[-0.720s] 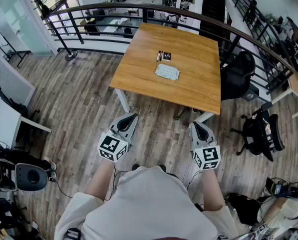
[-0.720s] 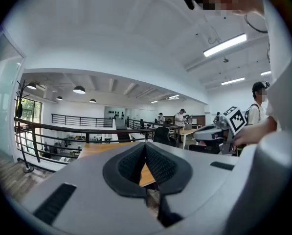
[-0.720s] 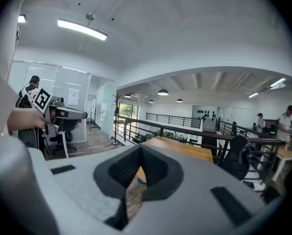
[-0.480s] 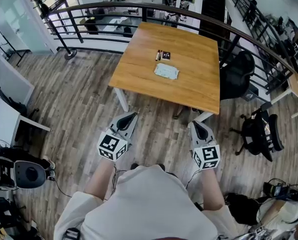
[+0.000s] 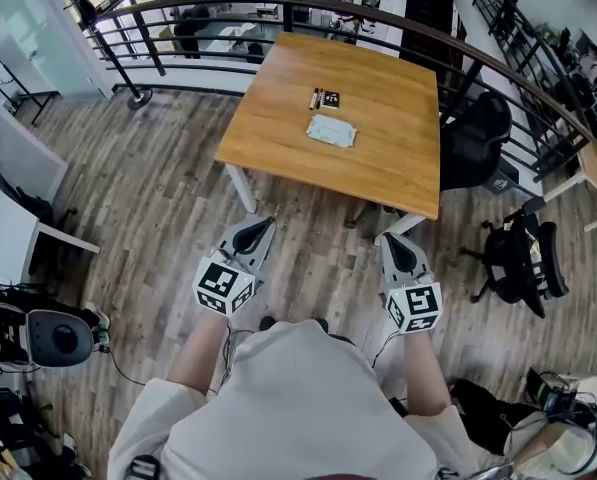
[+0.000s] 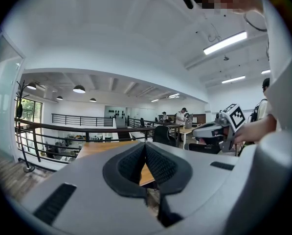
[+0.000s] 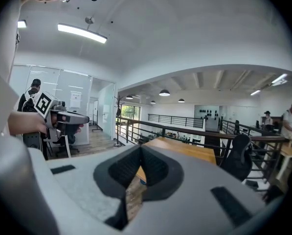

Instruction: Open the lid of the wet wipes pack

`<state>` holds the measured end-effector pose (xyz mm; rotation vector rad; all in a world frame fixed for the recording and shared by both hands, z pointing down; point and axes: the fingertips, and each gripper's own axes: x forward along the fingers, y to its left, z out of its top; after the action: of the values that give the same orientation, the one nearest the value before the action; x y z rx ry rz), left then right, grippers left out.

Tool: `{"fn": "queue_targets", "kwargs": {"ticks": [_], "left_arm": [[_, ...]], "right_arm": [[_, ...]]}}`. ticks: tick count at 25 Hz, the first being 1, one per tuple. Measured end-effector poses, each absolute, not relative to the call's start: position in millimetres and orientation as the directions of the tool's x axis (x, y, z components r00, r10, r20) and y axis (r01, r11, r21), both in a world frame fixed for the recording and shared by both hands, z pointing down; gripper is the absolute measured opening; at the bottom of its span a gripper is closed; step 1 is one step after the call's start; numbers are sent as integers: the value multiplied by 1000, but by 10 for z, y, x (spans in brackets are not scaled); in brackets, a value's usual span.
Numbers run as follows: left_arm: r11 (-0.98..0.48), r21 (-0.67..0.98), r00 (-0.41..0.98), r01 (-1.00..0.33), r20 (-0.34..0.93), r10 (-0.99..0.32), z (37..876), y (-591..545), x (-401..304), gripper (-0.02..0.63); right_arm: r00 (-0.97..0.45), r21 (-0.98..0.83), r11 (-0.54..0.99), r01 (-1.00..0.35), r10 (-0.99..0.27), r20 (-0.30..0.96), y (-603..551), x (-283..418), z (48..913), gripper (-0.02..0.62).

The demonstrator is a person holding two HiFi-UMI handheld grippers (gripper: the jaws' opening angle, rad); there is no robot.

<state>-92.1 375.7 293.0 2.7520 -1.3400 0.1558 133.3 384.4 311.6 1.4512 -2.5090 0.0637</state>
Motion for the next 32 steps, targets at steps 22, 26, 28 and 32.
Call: {"fn": "queue_targets", "kwargs": {"ticks": [22, 26, 28, 32], "left_arm": [[-565, 52, 566, -823, 136, -813, 3150, 3901, -340, 11], [-556, 54, 557, -830, 138, -819, 3158, 3890, -312, 14], [-555, 58, 557, -830, 142, -818, 3175, 3850, -293, 17], [-562, 62, 564, -825, 153, -811, 3217, 3716, -291, 32]], "right_arm": [[-547, 66, 577, -814, -800, 247, 3936, 1954, 3298, 21], [-552, 61, 581, -811, -797, 245, 3883, 2011, 3315, 32], [-554, 51, 580, -813, -797, 242, 3838, 2028, 3322, 34], [-554, 33, 578, -815, -795, 247, 3726, 2003, 3358, 38]]}}
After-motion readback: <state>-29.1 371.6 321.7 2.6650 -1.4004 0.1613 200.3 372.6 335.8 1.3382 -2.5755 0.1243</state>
